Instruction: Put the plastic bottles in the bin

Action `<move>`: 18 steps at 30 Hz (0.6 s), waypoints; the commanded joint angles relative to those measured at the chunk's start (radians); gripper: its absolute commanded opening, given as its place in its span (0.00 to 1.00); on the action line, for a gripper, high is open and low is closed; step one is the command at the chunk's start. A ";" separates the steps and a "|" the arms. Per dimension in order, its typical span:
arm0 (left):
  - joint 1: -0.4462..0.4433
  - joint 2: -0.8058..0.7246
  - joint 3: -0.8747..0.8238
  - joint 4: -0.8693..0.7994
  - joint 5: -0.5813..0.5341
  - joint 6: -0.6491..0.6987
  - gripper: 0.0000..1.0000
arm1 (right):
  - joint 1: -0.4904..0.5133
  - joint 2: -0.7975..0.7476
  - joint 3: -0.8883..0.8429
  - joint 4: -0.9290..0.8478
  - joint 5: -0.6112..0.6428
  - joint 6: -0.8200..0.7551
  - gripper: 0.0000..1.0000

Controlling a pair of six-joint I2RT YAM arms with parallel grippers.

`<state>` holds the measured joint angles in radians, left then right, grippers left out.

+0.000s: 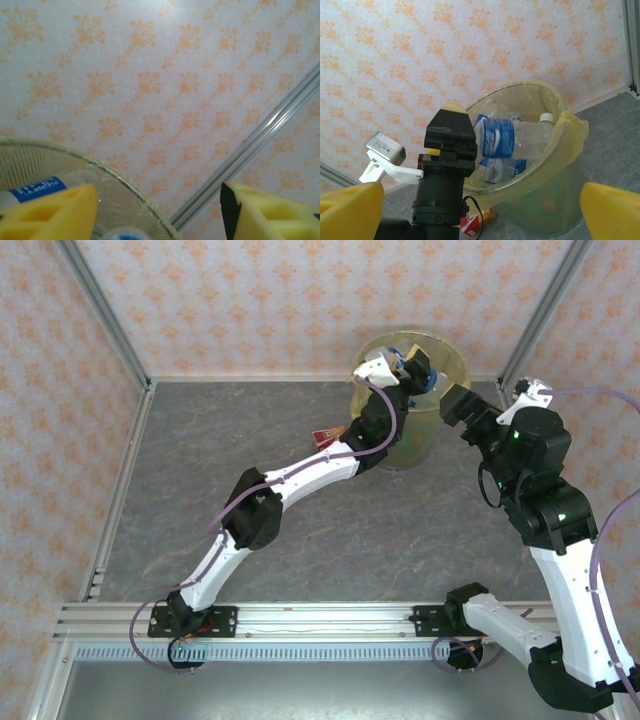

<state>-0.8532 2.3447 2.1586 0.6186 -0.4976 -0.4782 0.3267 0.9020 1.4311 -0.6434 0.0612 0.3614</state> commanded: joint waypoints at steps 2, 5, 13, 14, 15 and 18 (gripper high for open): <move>-0.009 -0.109 -0.088 0.033 0.031 0.007 0.68 | 0.005 0.007 0.010 0.017 0.017 -0.015 1.00; -0.009 -0.169 -0.149 0.026 0.030 0.004 0.68 | 0.005 0.013 0.001 0.029 0.004 -0.010 1.00; -0.010 -0.324 -0.259 -0.092 -0.027 0.002 0.75 | 0.006 0.022 -0.032 0.066 -0.023 0.002 1.00; -0.007 -0.347 -0.281 -0.099 -0.030 0.000 0.75 | 0.006 0.029 -0.032 0.067 -0.022 0.006 1.00; -0.006 -0.368 -0.300 -0.112 -0.038 -0.003 0.75 | 0.005 0.037 -0.029 0.064 -0.021 0.011 1.00; 0.003 -0.430 -0.359 -0.147 -0.047 -0.021 0.76 | 0.005 0.071 -0.014 0.049 -0.055 0.006 1.00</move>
<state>-0.8574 1.9659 1.8435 0.5285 -0.5152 -0.4820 0.3267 0.9512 1.4109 -0.6071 0.0372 0.3656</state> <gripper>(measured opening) 0.757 0.996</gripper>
